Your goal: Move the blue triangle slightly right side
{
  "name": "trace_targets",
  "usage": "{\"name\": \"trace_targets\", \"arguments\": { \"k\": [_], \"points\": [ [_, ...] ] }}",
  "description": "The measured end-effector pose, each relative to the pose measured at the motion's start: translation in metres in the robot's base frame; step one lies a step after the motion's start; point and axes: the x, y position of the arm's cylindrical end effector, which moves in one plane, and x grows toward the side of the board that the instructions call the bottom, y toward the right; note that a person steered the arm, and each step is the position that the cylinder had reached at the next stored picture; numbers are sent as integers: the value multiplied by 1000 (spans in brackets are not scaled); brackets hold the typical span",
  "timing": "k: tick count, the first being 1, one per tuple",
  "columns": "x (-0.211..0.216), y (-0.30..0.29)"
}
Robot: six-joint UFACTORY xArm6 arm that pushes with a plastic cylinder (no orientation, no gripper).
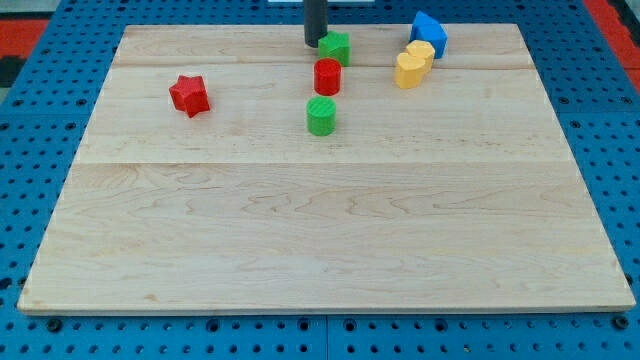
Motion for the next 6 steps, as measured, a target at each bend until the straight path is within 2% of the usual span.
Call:
{"name": "trace_targets", "arguments": {
  "k": [1,2,3,4,5,6],
  "points": [
    [-28,-42],
    [-27,-34],
    [-29,-12],
    [-23,76],
    [-21,122],
    [-14,93]
  ]
}}
